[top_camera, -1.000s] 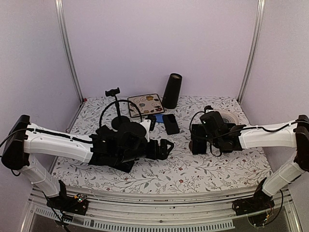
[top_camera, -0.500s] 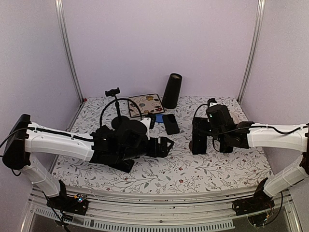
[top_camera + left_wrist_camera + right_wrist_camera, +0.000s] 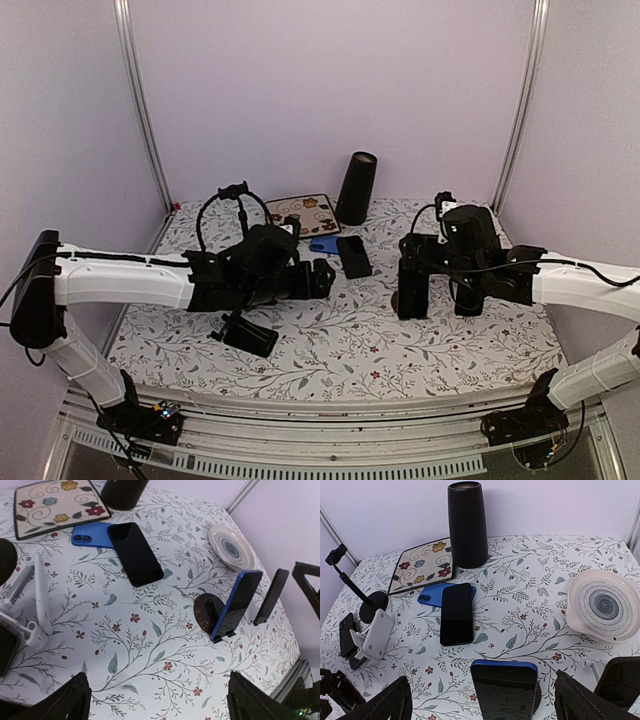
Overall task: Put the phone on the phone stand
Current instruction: Move the phone stand to the center of the board.
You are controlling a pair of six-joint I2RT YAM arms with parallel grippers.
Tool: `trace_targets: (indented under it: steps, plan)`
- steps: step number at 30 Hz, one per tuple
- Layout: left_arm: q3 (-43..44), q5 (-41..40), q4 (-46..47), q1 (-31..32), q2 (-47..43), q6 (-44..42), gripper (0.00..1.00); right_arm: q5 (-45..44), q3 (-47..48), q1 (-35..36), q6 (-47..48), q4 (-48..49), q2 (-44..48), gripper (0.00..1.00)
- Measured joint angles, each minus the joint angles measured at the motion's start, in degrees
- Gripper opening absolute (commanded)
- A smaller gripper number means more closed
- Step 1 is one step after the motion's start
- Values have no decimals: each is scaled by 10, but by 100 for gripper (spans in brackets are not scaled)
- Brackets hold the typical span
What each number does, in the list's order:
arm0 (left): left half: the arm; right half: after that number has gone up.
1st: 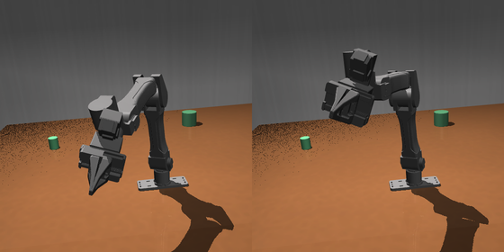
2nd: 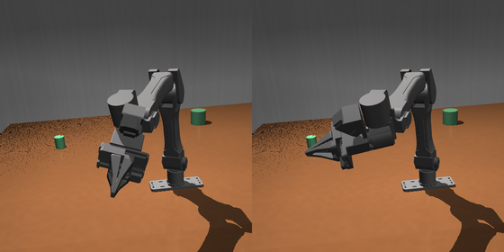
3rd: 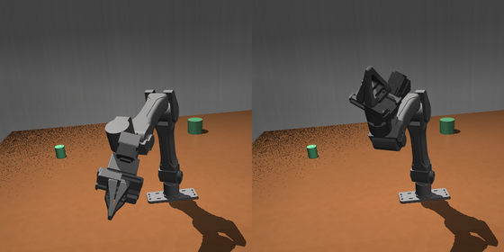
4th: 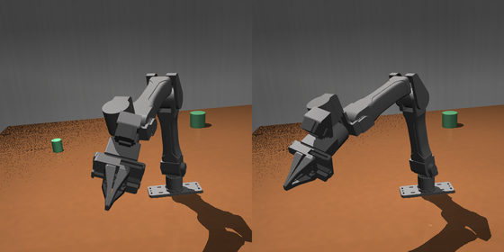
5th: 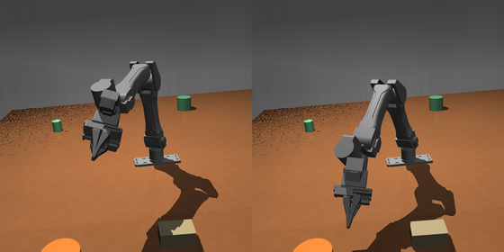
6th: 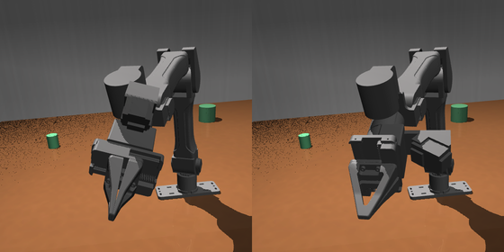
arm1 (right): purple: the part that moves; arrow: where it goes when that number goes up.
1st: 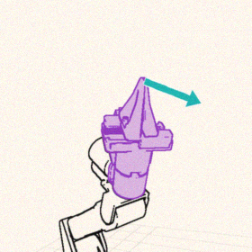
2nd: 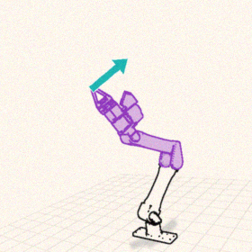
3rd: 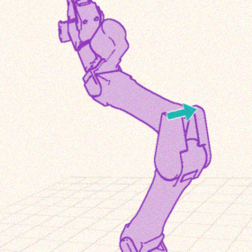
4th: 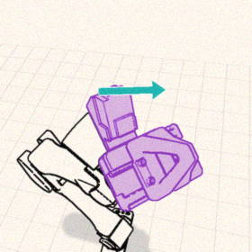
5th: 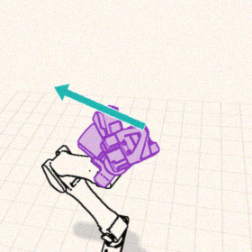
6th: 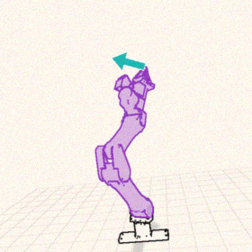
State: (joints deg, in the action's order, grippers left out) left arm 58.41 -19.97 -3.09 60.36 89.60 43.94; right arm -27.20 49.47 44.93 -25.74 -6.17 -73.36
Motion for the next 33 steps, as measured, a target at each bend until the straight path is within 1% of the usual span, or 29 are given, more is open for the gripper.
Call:
trace_targets:
  steps: [5,11,13,16,19,24,27,33]
  plan:
    - [43,-1,-51,-54,20,-6,90,23,2,0,3,-12,25,99]
    - [49,-2,-95,-101,30,-18,83,42,2,0,6,-35,50,99]
    - [49,0,-99,-120,30,-21,79,49,2,0,7,-41,56,99]
    - [47,3,-102,-149,30,-22,70,55,2,0,7,-46,64,99]
    - [46,7,-108,-177,32,-23,64,63,2,0,7,-49,70,99]
    - [46,11,-114,-219,48,-23,63,73,2,0,7,-56,71,99]
    - [45,14,-113,-236,59,-30,63,76,2,0,5,-60,71,99]
    - [57,37,-109,-239,91,-56,53,79,2,0,0,-64,73,99]
